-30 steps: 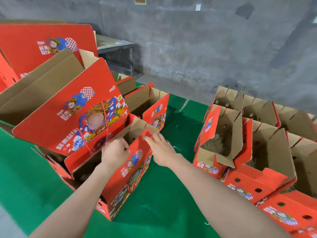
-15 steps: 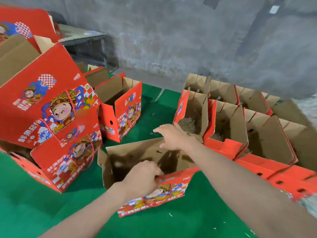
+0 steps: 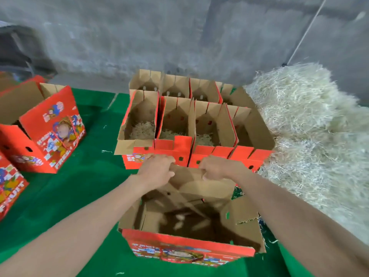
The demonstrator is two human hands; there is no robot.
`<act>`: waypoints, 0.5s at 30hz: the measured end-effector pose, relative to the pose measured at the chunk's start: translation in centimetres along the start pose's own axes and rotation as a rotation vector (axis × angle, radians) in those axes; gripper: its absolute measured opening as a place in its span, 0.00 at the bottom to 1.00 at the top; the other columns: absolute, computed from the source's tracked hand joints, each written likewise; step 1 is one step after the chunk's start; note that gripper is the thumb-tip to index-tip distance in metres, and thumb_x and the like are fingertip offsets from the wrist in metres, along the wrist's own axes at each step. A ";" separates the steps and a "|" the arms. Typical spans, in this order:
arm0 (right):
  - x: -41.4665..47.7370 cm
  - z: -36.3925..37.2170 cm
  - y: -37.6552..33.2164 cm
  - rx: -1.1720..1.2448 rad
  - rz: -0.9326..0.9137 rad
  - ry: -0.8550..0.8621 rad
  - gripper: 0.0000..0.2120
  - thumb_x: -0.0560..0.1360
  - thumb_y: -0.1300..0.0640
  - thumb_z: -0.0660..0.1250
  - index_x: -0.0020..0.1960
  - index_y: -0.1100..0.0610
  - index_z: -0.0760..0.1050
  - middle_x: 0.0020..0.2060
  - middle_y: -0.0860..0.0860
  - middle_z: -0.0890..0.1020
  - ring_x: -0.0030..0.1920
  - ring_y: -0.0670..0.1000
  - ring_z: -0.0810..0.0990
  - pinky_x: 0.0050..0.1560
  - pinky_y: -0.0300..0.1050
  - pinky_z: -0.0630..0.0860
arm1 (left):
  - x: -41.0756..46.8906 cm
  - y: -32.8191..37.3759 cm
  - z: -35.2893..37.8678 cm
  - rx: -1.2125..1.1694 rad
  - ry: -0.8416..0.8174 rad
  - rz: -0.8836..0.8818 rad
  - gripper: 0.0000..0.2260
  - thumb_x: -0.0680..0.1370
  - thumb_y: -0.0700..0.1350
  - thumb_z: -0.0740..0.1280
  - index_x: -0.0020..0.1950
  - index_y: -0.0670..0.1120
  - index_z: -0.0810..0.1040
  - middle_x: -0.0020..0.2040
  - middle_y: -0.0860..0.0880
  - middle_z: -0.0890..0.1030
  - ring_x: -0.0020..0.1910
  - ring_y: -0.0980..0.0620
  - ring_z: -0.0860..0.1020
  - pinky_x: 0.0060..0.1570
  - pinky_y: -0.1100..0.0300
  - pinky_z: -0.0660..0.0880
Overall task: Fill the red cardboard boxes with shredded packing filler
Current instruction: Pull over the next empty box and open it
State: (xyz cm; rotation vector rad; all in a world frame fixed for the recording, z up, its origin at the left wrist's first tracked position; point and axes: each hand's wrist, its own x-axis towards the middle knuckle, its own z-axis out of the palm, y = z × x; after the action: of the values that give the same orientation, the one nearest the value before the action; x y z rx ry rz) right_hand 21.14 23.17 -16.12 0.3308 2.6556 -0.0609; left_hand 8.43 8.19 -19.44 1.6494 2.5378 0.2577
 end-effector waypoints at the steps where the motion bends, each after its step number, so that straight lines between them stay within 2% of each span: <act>1: -1.1 0.5 1.0 0.016 0.017 -0.022 0.08 0.74 0.64 0.62 0.50 0.66 0.77 0.50 0.63 0.79 0.52 0.59 0.76 0.37 0.43 0.58 | 0.9 1.0 0.6 -0.041 -0.067 0.022 0.12 0.78 0.50 0.62 0.60 0.50 0.75 0.60 0.50 0.78 0.61 0.46 0.73 0.59 0.52 0.69; 3: -3.3 1.7 3.1 0.034 0.040 -0.054 0.05 0.74 0.63 0.63 0.45 0.64 0.77 0.46 0.62 0.79 0.48 0.58 0.76 0.36 0.41 0.58 | 2.3 3.4 1.6 -0.071 -0.127 0.098 0.07 0.79 0.48 0.60 0.47 0.49 0.77 0.51 0.50 0.80 0.53 0.45 0.76 0.48 0.53 0.72; 4: -4.3 2.3 4.1 0.058 0.047 -0.056 0.04 0.73 0.63 0.64 0.40 0.61 0.75 0.42 0.61 0.79 0.45 0.56 0.76 0.37 0.42 0.60 | 3.0 4.5 2.0 -0.058 -0.160 0.131 0.08 0.79 0.48 0.60 0.43 0.49 0.74 0.48 0.50 0.80 0.50 0.46 0.76 0.44 0.54 0.71; 6: -5.8 3.7 6.1 0.131 0.068 -0.054 0.05 0.73 0.63 0.64 0.40 0.63 0.75 0.40 0.60 0.79 0.43 0.56 0.76 0.39 0.45 0.66 | 4.2 6.9 2.4 -0.029 -0.254 0.175 0.09 0.78 0.46 0.60 0.38 0.50 0.70 0.46 0.49 0.78 0.47 0.48 0.75 0.39 0.57 0.65; 8: -7.1 4.8 7.8 0.201 0.085 -0.015 0.06 0.73 0.62 0.65 0.42 0.65 0.76 0.40 0.61 0.78 0.43 0.56 0.76 0.40 0.46 0.67 | 5.3 9.2 2.6 0.019 -0.335 0.202 0.07 0.78 0.45 0.62 0.40 0.47 0.71 0.48 0.46 0.79 0.49 0.46 0.76 0.39 0.57 0.64; 9: -7.7 5.2 8.7 0.243 0.085 0.016 0.07 0.73 0.61 0.65 0.40 0.65 0.76 0.37 0.60 0.76 0.41 0.55 0.75 0.39 0.47 0.67 | 5.7 10.4 2.8 0.033 -0.349 0.217 0.04 0.77 0.45 0.63 0.44 0.46 0.74 0.50 0.46 0.79 0.51 0.45 0.76 0.40 0.58 0.65; 11: -8.8 5.8 10.3 0.363 0.066 0.093 0.11 0.73 0.59 0.65 0.33 0.63 0.73 0.32 0.58 0.71 0.35 0.53 0.70 0.36 0.46 0.64 | 6.3 13.2 2.9 0.011 -0.318 0.249 0.08 0.76 0.47 0.65 0.53 0.47 0.77 0.53 0.48 0.79 0.54 0.47 0.76 0.43 0.60 0.67; 12: -9.5 6.0 11.0 0.419 0.062 0.123 0.13 0.73 0.58 0.65 0.32 0.63 0.73 0.31 0.57 0.71 0.34 0.52 0.69 0.34 0.44 0.64 | 6.6 14.8 3.0 -0.013 -0.297 0.264 0.10 0.75 0.48 0.66 0.54 0.48 0.77 0.52 0.49 0.79 0.53 0.48 0.76 0.43 0.60 0.67; 15: -11.8 6.7 13.7 0.624 0.091 0.135 0.12 0.74 0.54 0.67 0.35 0.61 0.78 0.31 0.52 0.76 0.35 0.49 0.74 0.36 0.33 0.69 | 7.2 19.4 3.7 -0.005 -0.308 0.316 0.09 0.73 0.52 0.68 0.48 0.48 0.75 0.44 0.51 0.76 0.46 0.49 0.75 0.37 0.59 0.63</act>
State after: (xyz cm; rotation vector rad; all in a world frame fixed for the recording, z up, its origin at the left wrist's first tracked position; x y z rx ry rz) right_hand 37.59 33.20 -16.68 0.6703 2.6871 -0.8741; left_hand 23.56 22.81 -19.16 1.9150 2.0530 0.0284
